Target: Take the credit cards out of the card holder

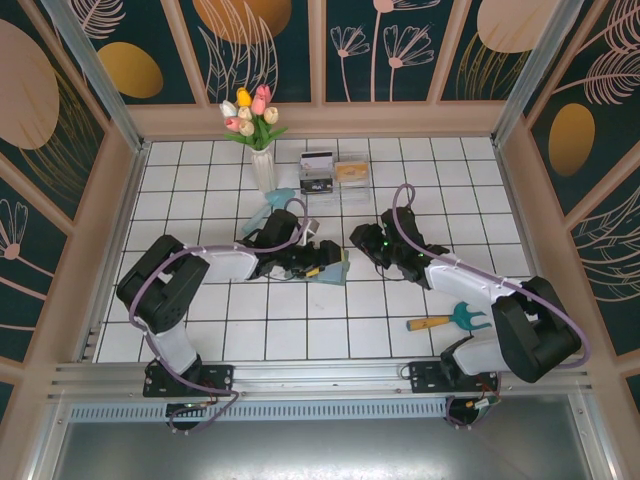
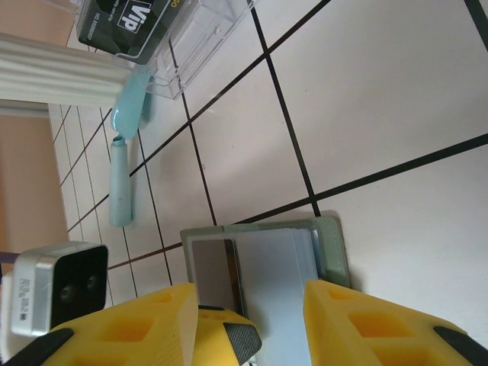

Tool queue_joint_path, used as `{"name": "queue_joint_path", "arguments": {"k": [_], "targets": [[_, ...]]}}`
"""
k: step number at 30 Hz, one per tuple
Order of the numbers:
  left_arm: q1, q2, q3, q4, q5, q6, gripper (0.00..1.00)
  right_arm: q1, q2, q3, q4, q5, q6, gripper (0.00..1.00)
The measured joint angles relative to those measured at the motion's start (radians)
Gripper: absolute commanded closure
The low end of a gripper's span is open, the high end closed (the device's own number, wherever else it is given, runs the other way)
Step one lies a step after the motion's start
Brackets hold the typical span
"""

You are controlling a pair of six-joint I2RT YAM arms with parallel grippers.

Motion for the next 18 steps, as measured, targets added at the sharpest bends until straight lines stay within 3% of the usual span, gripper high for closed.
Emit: {"name": "queue_joint_path", "arguments": {"k": [14,18], "targets": [[0.005,-0.075,0.061,-0.170,-0.085,0.086,0.15,0.000,0.011,0.003,-0.001,-0.010,-0.006,0.57],[0.030,-0.158,0.070,-0.230,-0.159,0.120,0.25,0.004,0.055,0.036,-0.003,-0.029,-0.024,0.60]]}}
